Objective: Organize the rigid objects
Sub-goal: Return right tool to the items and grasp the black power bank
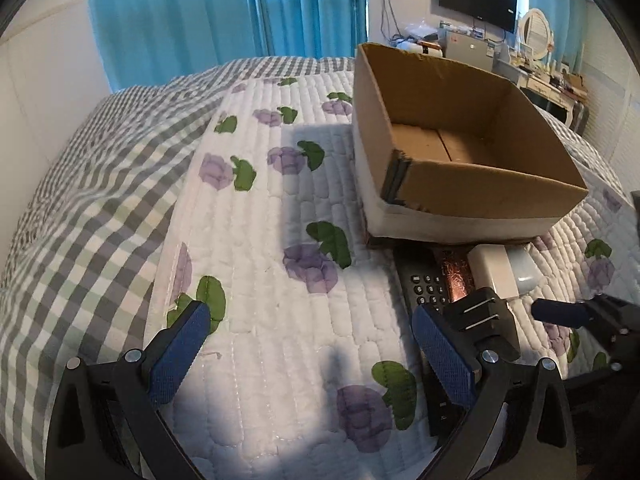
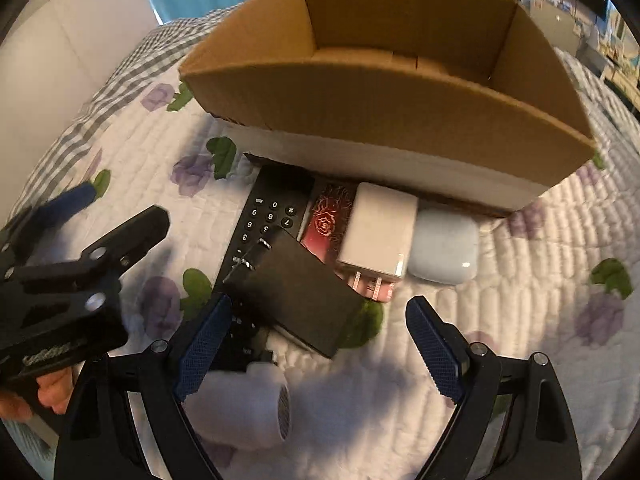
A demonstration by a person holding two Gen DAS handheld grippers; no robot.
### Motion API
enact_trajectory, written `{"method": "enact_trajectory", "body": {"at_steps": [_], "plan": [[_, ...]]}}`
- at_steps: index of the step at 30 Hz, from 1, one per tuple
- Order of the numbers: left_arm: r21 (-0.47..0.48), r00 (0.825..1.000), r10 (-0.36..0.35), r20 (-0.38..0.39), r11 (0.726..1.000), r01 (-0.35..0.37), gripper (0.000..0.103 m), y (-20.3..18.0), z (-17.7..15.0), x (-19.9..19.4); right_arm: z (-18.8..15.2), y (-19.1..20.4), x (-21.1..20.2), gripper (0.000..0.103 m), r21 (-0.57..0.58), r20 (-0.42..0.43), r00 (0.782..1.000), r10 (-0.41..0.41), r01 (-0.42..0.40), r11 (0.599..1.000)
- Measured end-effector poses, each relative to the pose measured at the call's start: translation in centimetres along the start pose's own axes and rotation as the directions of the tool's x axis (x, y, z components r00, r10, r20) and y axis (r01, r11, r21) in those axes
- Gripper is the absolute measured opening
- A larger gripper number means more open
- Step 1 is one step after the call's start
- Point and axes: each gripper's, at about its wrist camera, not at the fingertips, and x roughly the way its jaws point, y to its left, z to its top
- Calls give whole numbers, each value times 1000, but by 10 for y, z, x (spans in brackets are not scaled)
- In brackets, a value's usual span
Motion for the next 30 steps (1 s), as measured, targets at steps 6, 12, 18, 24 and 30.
{"method": "enact_trajectory", "body": {"at_steps": [6, 12, 18, 24, 30], "plan": [[-8, 1000, -3, 2, 1000, 3, 103, 0, -1, -1, 0, 7, 16, 80, 10, -9, 1000, 19, -19, 1000], [-14, 1000, 5, -2, 1000, -5, 103, 0, -2, 1, -11, 5, -2, 50, -13, 60, 998, -6, 7, 1000], [2, 999, 36, -11, 999, -36, 103, -6, -2, 1, -20, 0, -24, 43, -41, 124, 991, -41, 46, 998], [44, 999, 25, -43, 999, -23, 103, -24, 1, 1, -20, -9, -52, 41, -44, 206, 970, -126, 138, 989], [108, 994, -34, -108, 993, 46, 103, -57, -4, 16, -31, -32, -65, 40, -8, 200, 958, -207, 213, 977]]}}
